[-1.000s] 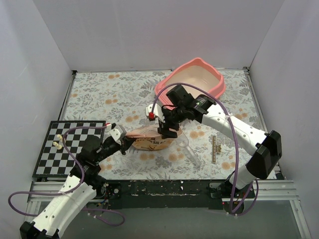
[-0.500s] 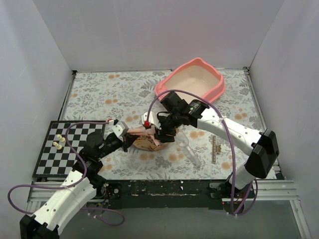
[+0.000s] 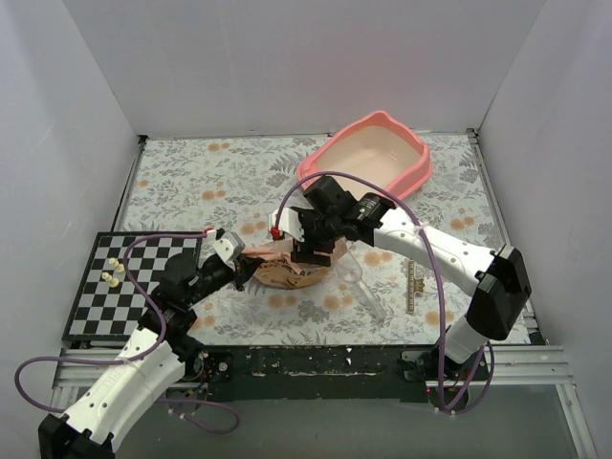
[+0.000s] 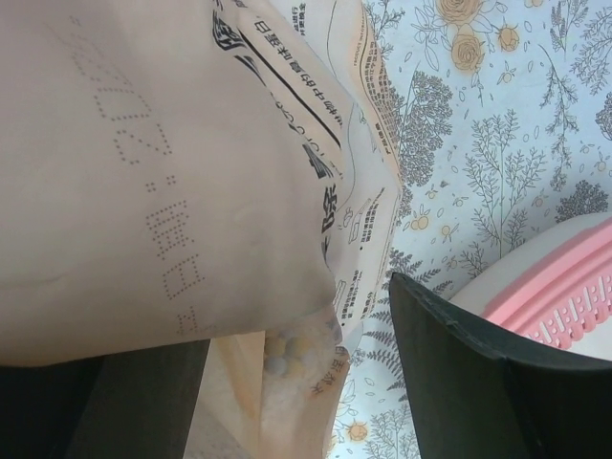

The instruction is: Fill the litter box with clean litter

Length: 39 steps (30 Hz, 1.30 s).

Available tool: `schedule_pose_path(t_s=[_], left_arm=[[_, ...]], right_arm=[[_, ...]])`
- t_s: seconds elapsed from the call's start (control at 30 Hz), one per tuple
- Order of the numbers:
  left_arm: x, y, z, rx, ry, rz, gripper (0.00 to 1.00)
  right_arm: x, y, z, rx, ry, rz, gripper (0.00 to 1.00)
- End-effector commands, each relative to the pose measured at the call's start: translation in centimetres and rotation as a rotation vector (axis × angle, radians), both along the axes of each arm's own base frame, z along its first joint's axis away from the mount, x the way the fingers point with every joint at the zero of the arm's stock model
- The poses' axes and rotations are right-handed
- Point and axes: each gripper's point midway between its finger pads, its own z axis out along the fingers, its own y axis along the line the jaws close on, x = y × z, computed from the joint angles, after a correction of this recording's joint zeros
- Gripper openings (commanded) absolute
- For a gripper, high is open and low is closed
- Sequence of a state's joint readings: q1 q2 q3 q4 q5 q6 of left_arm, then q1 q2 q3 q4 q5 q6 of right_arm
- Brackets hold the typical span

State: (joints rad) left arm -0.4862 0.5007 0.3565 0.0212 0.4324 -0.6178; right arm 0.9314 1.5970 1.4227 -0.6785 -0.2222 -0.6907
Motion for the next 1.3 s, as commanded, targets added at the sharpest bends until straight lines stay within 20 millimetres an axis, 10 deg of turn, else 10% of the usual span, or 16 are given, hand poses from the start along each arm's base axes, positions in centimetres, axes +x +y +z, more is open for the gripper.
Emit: schedule_pose_path(t_s=[0.0, 0.23, 0.4, 0.83, 1.27], left_arm=[[-0.4, -0.3, 3.6, -0.056, -0.091, -0.025, 0.00], [-0.6, -0.4, 3.6, -0.056, -0.093, -0.038, 0.00], [-0.8, -0.4, 3.9, -0.061, -0.103, -0.045, 0.00], [1.0, 0.1, 6.8, 0.005, -0.254, 0.006, 0.00], [4.2, 2.7, 8.2, 0.193, -0.385, 0.147, 0.00]], right_arm=[[-0.5, 0.5, -1.6, -0.016, 0.032, 0.030, 0.81], [-2.0, 0.3, -3.1, -0.034, 0.130, 0.062, 0.70], [0.6, -0.4, -2.9, -0.033, 0.062, -0.055, 0.02], [10.5, -3.6, 3.7, 0.175, -0.287, -0.682, 0.01], [11.5, -6.4, 10.4, 0.516, -0.355, -1.088, 0.01]])
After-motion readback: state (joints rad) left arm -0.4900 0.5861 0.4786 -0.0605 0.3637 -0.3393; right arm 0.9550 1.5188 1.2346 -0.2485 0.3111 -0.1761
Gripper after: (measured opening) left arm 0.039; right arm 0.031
